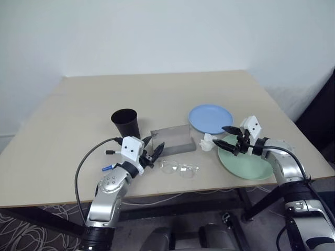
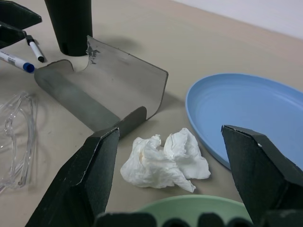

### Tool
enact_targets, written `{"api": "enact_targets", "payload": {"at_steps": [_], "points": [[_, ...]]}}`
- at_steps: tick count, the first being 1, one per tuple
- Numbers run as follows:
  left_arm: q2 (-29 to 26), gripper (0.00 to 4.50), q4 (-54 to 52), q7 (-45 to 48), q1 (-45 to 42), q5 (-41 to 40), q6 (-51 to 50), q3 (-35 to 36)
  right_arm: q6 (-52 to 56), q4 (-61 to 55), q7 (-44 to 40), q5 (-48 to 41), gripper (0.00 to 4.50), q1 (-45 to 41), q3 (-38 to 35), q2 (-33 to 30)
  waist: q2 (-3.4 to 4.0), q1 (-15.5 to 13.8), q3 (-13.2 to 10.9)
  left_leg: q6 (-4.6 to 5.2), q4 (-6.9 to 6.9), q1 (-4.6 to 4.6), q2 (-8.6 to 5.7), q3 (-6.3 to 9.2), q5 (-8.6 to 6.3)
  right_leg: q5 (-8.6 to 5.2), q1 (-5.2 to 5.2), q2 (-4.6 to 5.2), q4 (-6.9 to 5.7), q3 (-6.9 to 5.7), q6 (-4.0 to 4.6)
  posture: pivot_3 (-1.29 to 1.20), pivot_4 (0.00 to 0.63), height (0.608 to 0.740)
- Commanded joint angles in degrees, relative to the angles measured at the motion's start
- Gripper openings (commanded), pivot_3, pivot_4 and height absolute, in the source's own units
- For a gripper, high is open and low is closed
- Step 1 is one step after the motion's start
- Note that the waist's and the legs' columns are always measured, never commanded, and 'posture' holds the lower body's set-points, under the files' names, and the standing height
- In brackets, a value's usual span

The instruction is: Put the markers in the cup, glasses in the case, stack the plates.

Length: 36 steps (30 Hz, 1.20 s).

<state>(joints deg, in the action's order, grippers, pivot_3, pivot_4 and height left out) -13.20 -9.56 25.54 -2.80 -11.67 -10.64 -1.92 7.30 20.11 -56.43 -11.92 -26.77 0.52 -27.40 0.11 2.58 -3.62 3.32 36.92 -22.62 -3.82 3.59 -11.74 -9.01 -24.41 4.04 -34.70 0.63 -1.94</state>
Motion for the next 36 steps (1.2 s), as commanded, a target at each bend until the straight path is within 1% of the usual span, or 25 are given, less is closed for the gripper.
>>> {"api": "enact_targets", "payload": {"at_steps": [1,6,12,18,22,25,29,32,36], "points": [[0.32,2.77,-2.23,-0.35,-0.90,0.18,1.15,-0.44,-0.10,-2.41,-0.24,-1.38,3.75,-2.81,-1.26,-0.98,0.00,0.03,0.00,0.00,0.00,0.00,0.00,0.00,0.00,0.00,0.00,0.00,0.00,0.00,0.00,0.00,0.000,0.740],[1.01,2.77,-1.11,-0.39,-1.39,0.27,1.97,-0.68,-0.46,-1.92,0.70,-0.63,3.75,-3.84,-1.17,-1.34,0.00,0.01,0.00,0.00,0.00,0.02,0.10,0.01,0.00,0.00,-0.01,-0.03,-0.01,-0.12,0.00,0.00,0.000,0.740],[-0.33,2.77,0.68,1.09,-2.15,-0.29,2.33,0.17,0.33,-4.34,1.02,-0.84,3.75,-2.66,-1.57,-2.60,0.00,-0.01,0.00,0.00,0.00,-0.01,0.06,-0.02,0.00,0.00,-0.01,0.00,0.02,-0.10,0.00,0.00,0.000,0.740],[-2.91,2.77,2.54,3.35,-3.01,-1.50,2.80,1.95,3.26,-10.53,2.53,-0.94,3.75,0.51,-1.13,-3.83,0.00,0.00,0.00,0.00,0.00,-0.02,0.10,0.00,0.00,-0.01,-0.02,-0.01,0.02,-0.11,0.01,0.00,0.000,0.740],[-4.36,2.77,4.23,5.99,-2.92,-1.26,3.75,1.43,5.71,-15.46,3.11,-0.89,3.75,3.87,-0.52,-4.15,0.00,0.00,0.00,0.00,0.00,-0.03,0.12,-0.01,0.00,-0.01,-0.02,0.00,0.02,-0.12,0.01,0.00,0.000,0.740],[-5.02,2.77,3.43,7.22,-2.59,-2.67,3.31,2.61,7.30,-18.46,4.24,-0.49,3.75,4.83,-0.32,-4.20,0.00,0.00,-0.01,0.00,0.00,-0.07,0.12,-0.02,-0.01,-0.01,-0.03,0.02,0.04,-0.11,0.01,0.00,0.000,0.740],[-5.19,2.77,5.02,7.55,-3.23,-1.65,4.26,2.21,7.50,-18.52,5.78,-0.43,3.75,4.48,-0.60,-3.57,0.00,0.00,-0.01,0.00,0.00,-0.09,0.16,-0.02,-0.01,-0.01,-0.05,0.03,0.05,-0.15,0.00,0.00,0.000,0.740],[-5.75,2.77,3.80,7.18,-2.53,-2.43,3.50,3.65,8.12,-19.79,6.58,-0.10,3.75,5.08,0.54,-3.06,0.00,0.00,-0.02,0.00,0.00,-0.11,0.21,0.00,-0.01,-0.01,-0.06,0.03,0.06,-0.24,0.01,0.00,0.000,0.740],[-6.66,2.77,3.08,8.58,-2.00,-2.76,2.98,3.34,10.25,-20.76,6.91,0.34,3.75,4.96,1.10,-4.15,0.00,0.00,-0.02,-0.02,0.00,-0.11,0.25,0.00,-0.02,-0.01,-0.08,0.03,0.08,-0.29,0.01,0.00,0.000,0.740]]}}
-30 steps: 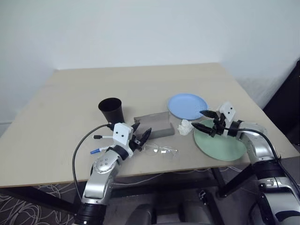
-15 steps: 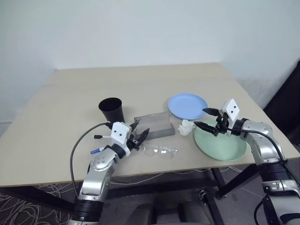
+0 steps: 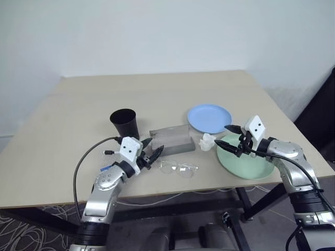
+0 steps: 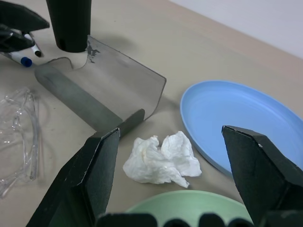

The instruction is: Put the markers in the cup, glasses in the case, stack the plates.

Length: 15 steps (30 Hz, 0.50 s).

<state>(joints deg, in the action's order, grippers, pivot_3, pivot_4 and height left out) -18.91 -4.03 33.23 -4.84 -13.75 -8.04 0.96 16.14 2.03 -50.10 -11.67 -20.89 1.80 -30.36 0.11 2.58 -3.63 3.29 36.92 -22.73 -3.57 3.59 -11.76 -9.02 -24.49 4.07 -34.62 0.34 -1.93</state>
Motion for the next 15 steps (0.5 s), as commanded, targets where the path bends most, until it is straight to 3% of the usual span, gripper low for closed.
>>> {"api": "enact_targets", "payload": {"at_steps": [1,11,15], "points": [[-1.13,2.77,-2.63,0.95,0.18,-0.76,0.21,0.49,2.63,-3.21,0.48,0.33,3.75,-0.83,0.11,-1.87,0.00,-0.01,0.00,0.00,0.00,0.00,0.00,0.00,0.00,0.00,0.00,0.00,0.00,-0.01,0.00,0.00,0.000,0.740],[-0.93,2.77,-3.17,2.92,-0.47,-1.11,-1.19,-1.72,9.82,-13.89,-11.42,-2.25,3.75,5.98,2.18,-15.60,0.00,-0.05,-0.01,0.08,0.00,-0.14,-0.01,0.02,-0.08,-0.01,0.02,0.32,0.26,-0.37,0.00,0.00,0.000,0.740],[-0.84,2.77,-2.60,3.64,-1.24,-1.13,-1.24,-2.49,11.41,-15.70,-13.17,-3.07,3.75,7.46,2.30,-17.84,-0.01,-0.02,-0.02,0.08,0.00,-0.16,0.03,0.00,-0.12,-0.01,0.03,0.87,0.37,-1.25,-0.01,0.00,0.000,0.740]]}}
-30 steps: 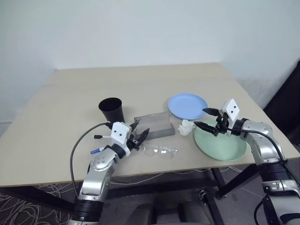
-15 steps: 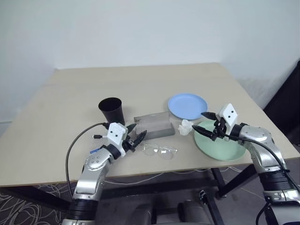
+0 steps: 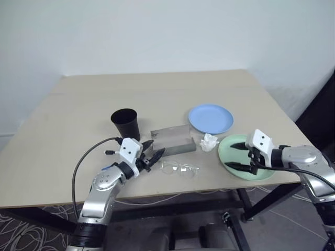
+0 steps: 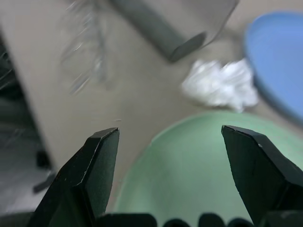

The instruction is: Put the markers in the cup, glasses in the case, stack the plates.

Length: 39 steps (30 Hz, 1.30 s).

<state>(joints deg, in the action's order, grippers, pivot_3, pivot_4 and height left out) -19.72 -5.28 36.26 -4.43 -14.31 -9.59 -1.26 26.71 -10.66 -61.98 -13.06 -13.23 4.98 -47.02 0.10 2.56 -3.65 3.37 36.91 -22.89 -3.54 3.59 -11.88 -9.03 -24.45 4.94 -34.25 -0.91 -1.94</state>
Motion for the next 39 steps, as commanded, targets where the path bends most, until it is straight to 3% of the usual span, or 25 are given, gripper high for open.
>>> {"api": "enact_targets", "payload": {"at_steps": [1,16,39], "points": [[0.00,2.77,-1.23,0.84,-1.84,-0.63,0.31,-0.49,0.91,-3.75,-1.58,-1.64,3.75,0.42,-0.60,-1.63,0.03,0.01,0.00,-0.01,0.00,-0.02,0.09,0.01,-0.01,0.00,0.02,-0.01,0.15,-0.11,0.00,0.00,0.000,0.740],[0.92,2.77,-1.84,3.05,-2.75,-0.45,0.19,-3.77,4.51,-4.12,4.25,7.21,3.75,1.05,6.56,-2.47,0.01,-0.06,0.00,0.01,0.01,-0.17,0.12,0.06,-0.11,0.01,0.02,0.10,0.42,-0.51,-0.01,0.00,0.000,0.740],[1.29,2.77,-1.76,2.84,-2.63,-0.30,0.20,-4.10,7.87,-6.55,5.34,7.11,3.75,1.32,7.56,-2.73,0.00,-0.73,0.01,0.03,0.03,0.01,0.10,-0.01,-0.21,0.03,0.11,0.05,0.38,-0.44,-0.02,0.00,0.000,0.740]]}}
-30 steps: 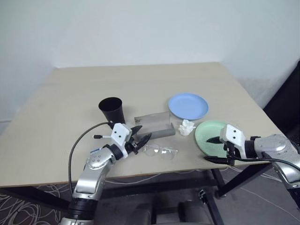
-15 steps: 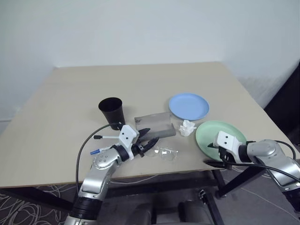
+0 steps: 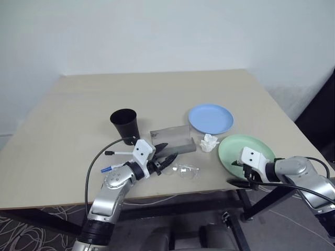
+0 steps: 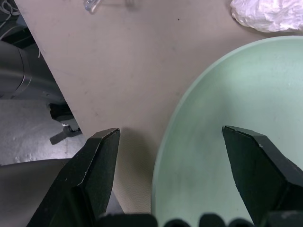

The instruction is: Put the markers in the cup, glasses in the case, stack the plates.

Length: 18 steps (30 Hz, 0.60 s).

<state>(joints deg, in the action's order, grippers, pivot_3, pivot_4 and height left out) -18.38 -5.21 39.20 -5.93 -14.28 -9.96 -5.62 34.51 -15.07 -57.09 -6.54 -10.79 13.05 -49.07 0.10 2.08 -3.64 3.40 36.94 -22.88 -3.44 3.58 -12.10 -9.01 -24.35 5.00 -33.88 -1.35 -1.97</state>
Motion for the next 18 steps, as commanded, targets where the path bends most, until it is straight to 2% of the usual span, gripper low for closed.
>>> {"api": "enact_targets", "payload": {"at_steps": [1,5,12,13,18], "points": [[0.01,2.80,-1.79,-0.12,-1.18,-0.33,0.54,0.23,0.40,-2.00,0.93,1.25,3.57,-1.33,-0.30,-0.82,0.00,-0.66,0.00,0.00,0.00,0.02,0.00,0.00,0.00,0.00,0.00,-0.01,0.00,0.00,0.00,0.00,0.000,0.740],[0.02,2.82,-0.94,0.01,-1.96,-0.19,0.65,0.28,2.49,-0.89,5.27,4.32,2.61,-2.54,0.02,0.33,0.01,-2.08,0.00,-0.01,0.00,0.04,0.02,-0.03,-0.01,0.00,0.01,-0.03,0.00,0.01,0.00,0.00,0.000,0.740],[-0.15,2.82,-0.67,0.09,-2.35,-0.18,0.64,0.39,3.34,1.69,7.74,5.26,0.27,-4.85,-0.57,1.70,-0.02,-2.99,0.02,0.01,0.06,0.06,0.01,-0.16,-0.01,0.00,0.04,-0.04,0.01,0.09,0.01,0.00,0.000,0.740],[-0.15,2.82,-0.65,0.08,-2.36,-0.17,0.64,0.38,3.21,2.16,8.10,5.48,0.04,-5.20,-0.55,1.80,-0.05,-2.69,0.03,0.01,0.07,0.06,0.01,-0.17,-0.02,0.00,0.04,-0.04,0.02,0.10,0.01,0.00,0.000,0.740],[-0.22,2.82,-0.57,0.10,-2.41,-0.20,0.61,0.43,2.91,2.92,8.18,5.79,0.04,-5.67,-0.40,1.87,-0.05,-2.67,0.04,0.03,0.07,0.17,0.17,-0.33,-0.03,0.00,0.04,-0.06,0.03,0.07,0.01,0.00,0.000,0.740]]}}
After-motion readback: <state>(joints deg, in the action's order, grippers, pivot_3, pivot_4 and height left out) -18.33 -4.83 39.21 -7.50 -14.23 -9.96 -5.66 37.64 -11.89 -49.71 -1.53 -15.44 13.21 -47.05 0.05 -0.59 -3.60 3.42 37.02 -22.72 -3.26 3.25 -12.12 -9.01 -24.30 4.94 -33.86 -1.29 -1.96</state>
